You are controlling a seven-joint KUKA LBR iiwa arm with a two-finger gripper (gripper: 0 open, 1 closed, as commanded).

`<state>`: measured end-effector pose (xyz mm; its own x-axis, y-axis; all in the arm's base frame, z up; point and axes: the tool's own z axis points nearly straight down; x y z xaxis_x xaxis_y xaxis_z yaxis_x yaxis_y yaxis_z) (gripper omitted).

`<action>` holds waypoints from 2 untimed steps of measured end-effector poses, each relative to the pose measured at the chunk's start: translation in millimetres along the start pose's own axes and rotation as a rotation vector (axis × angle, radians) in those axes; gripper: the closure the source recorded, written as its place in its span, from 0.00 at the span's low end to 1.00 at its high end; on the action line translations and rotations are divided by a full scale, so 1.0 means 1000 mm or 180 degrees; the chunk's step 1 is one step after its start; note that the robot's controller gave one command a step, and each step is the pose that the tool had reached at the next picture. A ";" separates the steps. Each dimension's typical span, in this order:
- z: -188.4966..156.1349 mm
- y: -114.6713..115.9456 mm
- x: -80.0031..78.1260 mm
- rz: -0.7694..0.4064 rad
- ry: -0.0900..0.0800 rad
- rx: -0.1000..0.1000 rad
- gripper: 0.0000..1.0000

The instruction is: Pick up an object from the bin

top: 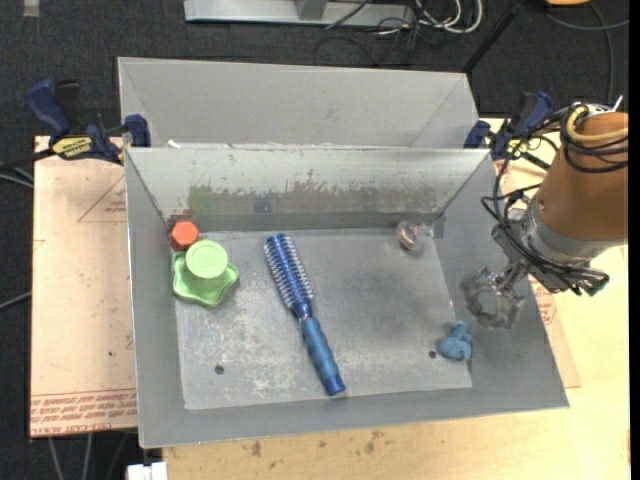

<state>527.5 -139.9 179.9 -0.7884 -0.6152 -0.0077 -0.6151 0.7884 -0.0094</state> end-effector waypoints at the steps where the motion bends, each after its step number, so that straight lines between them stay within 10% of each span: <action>1: 0.005 0.003 0.000 -0.0007 0.0015 -0.0029 0.00; 2: 0.105 0.029 0.034 -0.0068 -0.0007 -0.0009 0.00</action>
Offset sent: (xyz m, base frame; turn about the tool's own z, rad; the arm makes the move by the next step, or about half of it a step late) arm 0.0000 0.0000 0.0000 0.0000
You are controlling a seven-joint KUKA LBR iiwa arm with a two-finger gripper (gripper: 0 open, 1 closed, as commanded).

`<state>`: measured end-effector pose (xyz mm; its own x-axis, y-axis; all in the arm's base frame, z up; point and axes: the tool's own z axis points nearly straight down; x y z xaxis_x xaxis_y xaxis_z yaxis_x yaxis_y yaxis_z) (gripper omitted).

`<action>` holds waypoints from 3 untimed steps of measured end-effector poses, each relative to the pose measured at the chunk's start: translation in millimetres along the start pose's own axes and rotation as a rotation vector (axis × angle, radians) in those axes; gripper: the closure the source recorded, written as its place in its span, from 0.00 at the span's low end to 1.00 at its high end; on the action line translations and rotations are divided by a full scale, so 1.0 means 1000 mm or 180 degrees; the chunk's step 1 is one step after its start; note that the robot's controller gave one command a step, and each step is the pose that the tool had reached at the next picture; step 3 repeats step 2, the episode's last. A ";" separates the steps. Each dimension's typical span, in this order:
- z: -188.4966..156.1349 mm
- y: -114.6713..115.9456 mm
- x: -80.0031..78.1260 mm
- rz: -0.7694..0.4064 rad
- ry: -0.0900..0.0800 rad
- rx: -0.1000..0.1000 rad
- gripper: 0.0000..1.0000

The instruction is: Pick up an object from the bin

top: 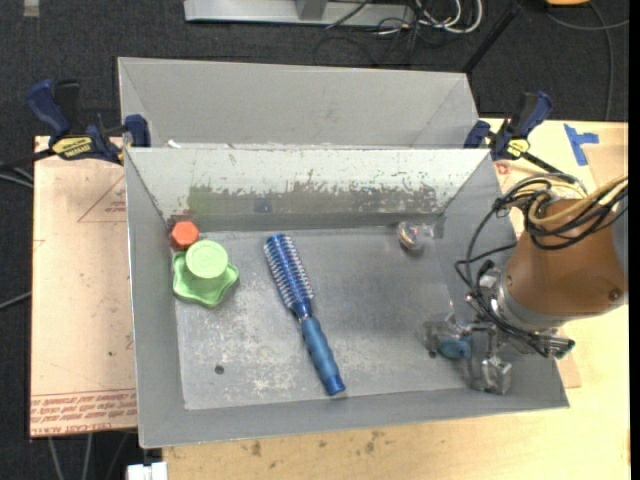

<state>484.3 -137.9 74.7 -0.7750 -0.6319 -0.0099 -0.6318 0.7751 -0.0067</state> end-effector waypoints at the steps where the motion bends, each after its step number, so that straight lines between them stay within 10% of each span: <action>1: -0.008 -0.017 -0.001 0.0372 0.0019 -0.0032 0.00; 2: -0.008 -0.018 0.000 0.0365 0.0026 -0.0023 1.00; 3: -0.008 -0.018 0.000 0.0365 0.0026 -0.0023 1.00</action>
Offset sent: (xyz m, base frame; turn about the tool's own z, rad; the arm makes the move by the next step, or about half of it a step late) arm 0.0102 -0.0155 0.0088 0.1170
